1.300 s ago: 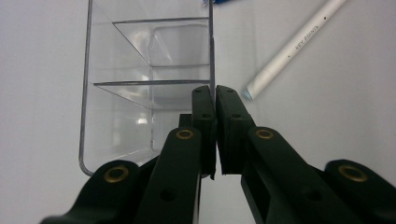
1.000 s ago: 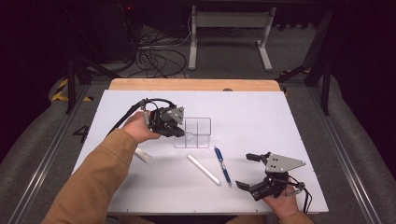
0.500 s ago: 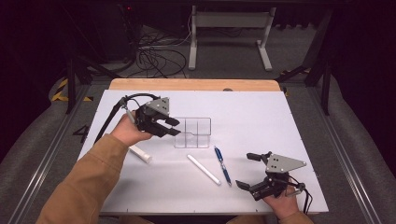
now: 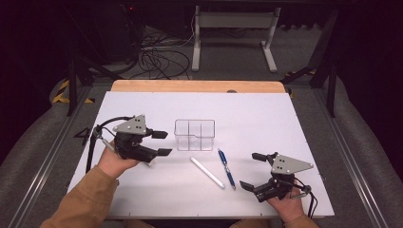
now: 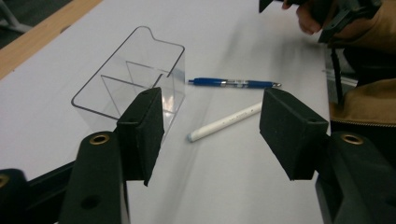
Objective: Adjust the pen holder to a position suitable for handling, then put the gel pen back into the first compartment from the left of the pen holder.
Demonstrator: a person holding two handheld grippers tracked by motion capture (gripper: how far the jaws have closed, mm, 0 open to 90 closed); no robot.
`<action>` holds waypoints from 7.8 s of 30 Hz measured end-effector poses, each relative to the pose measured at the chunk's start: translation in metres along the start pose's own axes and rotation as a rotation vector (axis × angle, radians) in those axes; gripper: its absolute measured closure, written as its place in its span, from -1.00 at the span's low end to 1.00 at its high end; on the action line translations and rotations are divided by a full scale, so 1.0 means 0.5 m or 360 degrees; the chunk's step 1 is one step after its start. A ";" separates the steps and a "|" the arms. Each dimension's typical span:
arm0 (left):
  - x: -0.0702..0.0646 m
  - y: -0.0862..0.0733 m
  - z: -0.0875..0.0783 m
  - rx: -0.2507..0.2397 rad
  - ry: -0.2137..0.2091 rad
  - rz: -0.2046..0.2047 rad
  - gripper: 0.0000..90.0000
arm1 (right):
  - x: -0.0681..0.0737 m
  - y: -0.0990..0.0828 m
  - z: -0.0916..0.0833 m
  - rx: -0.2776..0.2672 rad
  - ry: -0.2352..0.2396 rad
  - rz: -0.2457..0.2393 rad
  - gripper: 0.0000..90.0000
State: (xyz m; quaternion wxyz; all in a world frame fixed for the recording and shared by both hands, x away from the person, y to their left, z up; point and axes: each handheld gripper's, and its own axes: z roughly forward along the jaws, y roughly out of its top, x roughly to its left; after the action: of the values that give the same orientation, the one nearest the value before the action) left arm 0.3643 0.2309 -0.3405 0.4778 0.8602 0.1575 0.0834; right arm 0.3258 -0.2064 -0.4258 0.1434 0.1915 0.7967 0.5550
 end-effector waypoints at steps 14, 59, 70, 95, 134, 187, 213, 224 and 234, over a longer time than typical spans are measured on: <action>-0.029 -0.049 -0.002 -0.0077 0.0152 -0.0065 -0.36 | -0.004 0.005 0.001 0.0017 -0.0015 0.0040 -0.98; -0.066 -0.150 -0.002 -0.0152 0.0385 -0.0167 -0.87 | -0.014 0.040 0.028 0.0279 -0.0301 0.0112 -0.55; -0.067 -0.151 -0.004 -0.0164 0.0377 -0.0180 -0.87 | -0.009 0.058 0.042 0.0311 -0.0341 0.0125 -0.39; -0.068 -0.152 -0.007 -0.0167 0.0381 -0.0175 -0.87 | -0.018 0.064 0.073 0.0510 -0.0355 0.0407 -0.46; -0.070 -0.154 -0.011 -0.0163 0.0399 -0.0168 -0.85 | -0.019 0.081 0.159 0.1038 -0.0336 0.0621 -0.11; -0.073 -0.154 -0.007 -0.0163 0.0377 -0.0167 -0.85 | 0.023 0.074 0.217 0.1487 -0.0639 0.0968 0.77; -0.073 -0.151 -0.007 -0.0142 0.0432 -0.0165 -0.85 | 0.025 0.110 0.164 0.1387 -0.0565 0.0846 0.78; -0.071 -0.147 -0.003 -0.0158 0.0316 -0.0151 -0.87 | 0.020 0.131 0.147 0.1332 -0.0479 0.0705 0.78; -0.081 -0.131 -0.006 -0.0144 0.0291 -0.0100 -0.88 | 0.030 0.154 0.141 0.1339 -0.0292 0.0349 0.78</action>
State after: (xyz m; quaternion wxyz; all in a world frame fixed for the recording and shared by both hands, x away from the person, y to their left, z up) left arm 0.3131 0.2517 -0.3941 0.5020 0.8212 0.2235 0.1536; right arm 0.3551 -0.1170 -0.3781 0.0633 0.3649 0.9122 0.1753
